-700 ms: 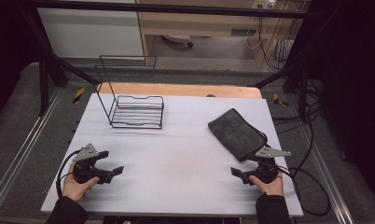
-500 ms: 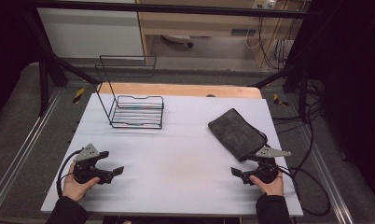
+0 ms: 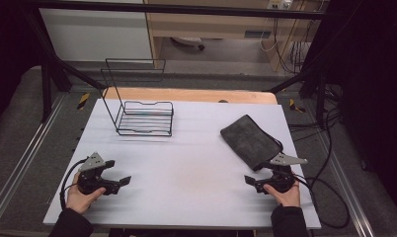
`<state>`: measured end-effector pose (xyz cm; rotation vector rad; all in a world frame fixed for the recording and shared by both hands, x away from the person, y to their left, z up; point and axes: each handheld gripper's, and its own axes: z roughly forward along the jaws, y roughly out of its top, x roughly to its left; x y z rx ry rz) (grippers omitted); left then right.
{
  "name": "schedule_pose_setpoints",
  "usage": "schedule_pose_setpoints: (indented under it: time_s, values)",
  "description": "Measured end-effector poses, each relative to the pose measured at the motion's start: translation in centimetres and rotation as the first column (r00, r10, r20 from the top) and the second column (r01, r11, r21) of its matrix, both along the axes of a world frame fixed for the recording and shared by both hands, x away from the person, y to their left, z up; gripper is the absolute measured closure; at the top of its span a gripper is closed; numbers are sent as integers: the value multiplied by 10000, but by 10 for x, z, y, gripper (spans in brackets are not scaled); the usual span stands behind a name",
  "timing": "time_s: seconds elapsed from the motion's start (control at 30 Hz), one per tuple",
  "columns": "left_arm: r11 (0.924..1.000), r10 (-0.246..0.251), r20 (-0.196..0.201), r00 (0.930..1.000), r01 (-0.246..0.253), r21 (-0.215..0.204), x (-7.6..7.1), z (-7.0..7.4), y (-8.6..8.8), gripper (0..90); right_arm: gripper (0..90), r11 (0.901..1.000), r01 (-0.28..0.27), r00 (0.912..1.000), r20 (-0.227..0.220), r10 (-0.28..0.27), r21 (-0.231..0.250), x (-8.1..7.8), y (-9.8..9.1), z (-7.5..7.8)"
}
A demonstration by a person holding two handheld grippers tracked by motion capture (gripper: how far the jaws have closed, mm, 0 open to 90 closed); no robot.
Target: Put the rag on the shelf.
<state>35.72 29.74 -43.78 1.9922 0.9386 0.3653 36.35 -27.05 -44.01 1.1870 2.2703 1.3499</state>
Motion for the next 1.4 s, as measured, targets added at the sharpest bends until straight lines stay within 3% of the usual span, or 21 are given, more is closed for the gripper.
schedule_pose_setpoints:
  time_s: [0.13, 0.3, 0.53, 0.9, 1.0, 1.27, 1.4]
  values:
    - [10000, 27, -4, 10000, -27, -6, 0, 0, 0, 70, 31, 9999, 140, 9997, 180, -139, -68, 2, 1, 4]
    - [10000, 53, -12, 10000, -53, 57, 1, 0, -1, 71, 91, 9971, 507, 9982, 338, -488, -572, 12, 6, 11]
    - [9999, 95, -12, 10000, -95, 134, 0, -1, -1, 75, 286, 9922, 488, 9987, 186, -469, -1149, 29, 13, 11]
    - [9997, 85, -18, 10000, -85, 231, 1, -1, -2, 79, 496, 9692, 672, 9977, 71, -674, -2369, 41, 10, -3]
    - [9997, 91, -16, 10000, -91, 216, 1, -1, -2, 80, 544, 9638, 737, 9973, 186, -713, -2564, 41, 9, -4]
    - [9995, 49, -21, 10000, -49, 300, 1, -2, -3, 81, 621, 9362, 828, 9955, 718, -618, -3417, 43, 12, -9]
    - [9994, 32, -16, 10000, -32, 333, 1, -2, -4, 82, 697, 9322, 930, 9946, 763, -706, -3499, 44, 12, -8]
